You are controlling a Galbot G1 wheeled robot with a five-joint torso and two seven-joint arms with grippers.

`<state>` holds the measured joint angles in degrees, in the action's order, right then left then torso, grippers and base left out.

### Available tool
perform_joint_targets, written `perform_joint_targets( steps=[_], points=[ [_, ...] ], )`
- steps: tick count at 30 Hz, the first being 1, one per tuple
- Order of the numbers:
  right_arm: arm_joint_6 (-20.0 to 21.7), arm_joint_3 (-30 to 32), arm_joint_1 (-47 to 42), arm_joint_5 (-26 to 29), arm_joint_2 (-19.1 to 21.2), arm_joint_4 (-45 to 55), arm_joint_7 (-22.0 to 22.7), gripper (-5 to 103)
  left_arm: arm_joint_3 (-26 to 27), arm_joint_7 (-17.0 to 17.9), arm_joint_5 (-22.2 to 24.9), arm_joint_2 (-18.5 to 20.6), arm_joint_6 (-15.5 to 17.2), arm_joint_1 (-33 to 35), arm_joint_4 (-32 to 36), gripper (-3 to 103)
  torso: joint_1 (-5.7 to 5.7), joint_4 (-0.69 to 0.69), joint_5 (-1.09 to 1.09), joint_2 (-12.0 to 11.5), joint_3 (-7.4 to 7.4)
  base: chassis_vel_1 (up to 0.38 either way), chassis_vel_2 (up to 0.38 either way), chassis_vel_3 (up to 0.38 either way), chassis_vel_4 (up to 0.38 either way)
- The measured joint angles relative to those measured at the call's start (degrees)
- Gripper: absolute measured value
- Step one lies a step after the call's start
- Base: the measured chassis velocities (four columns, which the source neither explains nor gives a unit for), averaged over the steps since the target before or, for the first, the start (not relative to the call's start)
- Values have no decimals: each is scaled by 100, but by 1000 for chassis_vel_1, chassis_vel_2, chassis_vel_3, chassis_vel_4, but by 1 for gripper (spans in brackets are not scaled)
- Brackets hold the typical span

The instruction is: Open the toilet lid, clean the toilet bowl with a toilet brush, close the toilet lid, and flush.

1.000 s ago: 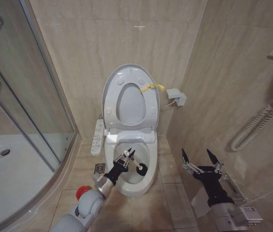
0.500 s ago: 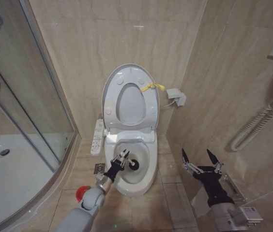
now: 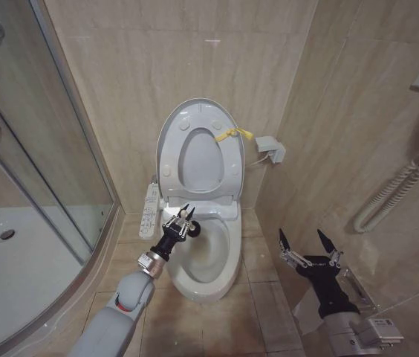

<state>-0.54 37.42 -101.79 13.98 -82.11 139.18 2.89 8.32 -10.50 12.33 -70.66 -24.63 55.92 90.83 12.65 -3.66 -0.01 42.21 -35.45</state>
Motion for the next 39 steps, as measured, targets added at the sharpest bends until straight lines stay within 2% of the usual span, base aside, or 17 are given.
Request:
perform_joint_targets(
  steps=[11,14,15,16,17,19,20,24,25,28,33,36,38,39],
  points=[
    [0,0,0,0,0,0,0,100,-167,-182,277,-90,240,-95,-107,22,0,-1,1,0,0,0,0,0,0],
    [0,0,0,0,0,0,0,100,-219,-201,308,-104,181,-236,-445,22,-1,0,2,0,1,0,0,0,0],
    [0,0,0,0,0,0,0,100,-234,-247,323,-118,106,-308,-676,22,-1,0,1,0,1,0,0,0,0],
    [0,0,0,0,0,0,0,100,-248,-437,391,-142,-23,-433,-1080,22,0,0,-1,0,0,0,0,0,0],
    [0,0,0,0,0,0,0,100,-248,-437,391,-142,-23,-433,-1080,22,0,0,-1,0,0,0,0,0,0],
    [0,0,0,0,0,0,0,100,-340,-770,691,-167,-116,-646,-1621,22,0,1,1,0,0,0,0,0,0],
    [0,0,0,0,0,0,0,100,-340,-770,691,-167,-116,-646,-1621,22,0,1,1,0,0,0,0,0,0],
    [0,0,0,0,0,0,0,100,-421,-1253,926,-370,-347,-1142,-2534,22,0,-1,1,0,0,0,0,0,0],
    [0,0,0,0,0,0,0,100,-421,-1253,926,-370,-347,-1142,-2534,22,0,-1,1,0,0,0,0,0,0],
    [0,0,0,0,0,0,-1,100,-439,-1375,920,-612,-481,-1536,-3252,22,0,-1,1,0,0,0,0,0,0],
    [0,0,0,0,0,0,0,100,-434,-1492,919,-895,-555,-1889,-4038,22,0,-1,1,0,0,0,0,0,0],
    [0,0,0,0,0,0,0,100,-424,-1493,950,-937,-550,-1894,-4064,22,0,-1,1,0,0,0,0,0,0],
    [0,0,0,0,0,0,0,100,-425,-1477,979,-898,-534,-1814,-3861,22,0,-1,0,0,0,0,0,0,0],
    [0,0,0,0,0,0,0,100,-434,-1446,1020,-828,-503,-1700,-3551,22,0,1,1,0,0,0,0,0,0]
  ],
)
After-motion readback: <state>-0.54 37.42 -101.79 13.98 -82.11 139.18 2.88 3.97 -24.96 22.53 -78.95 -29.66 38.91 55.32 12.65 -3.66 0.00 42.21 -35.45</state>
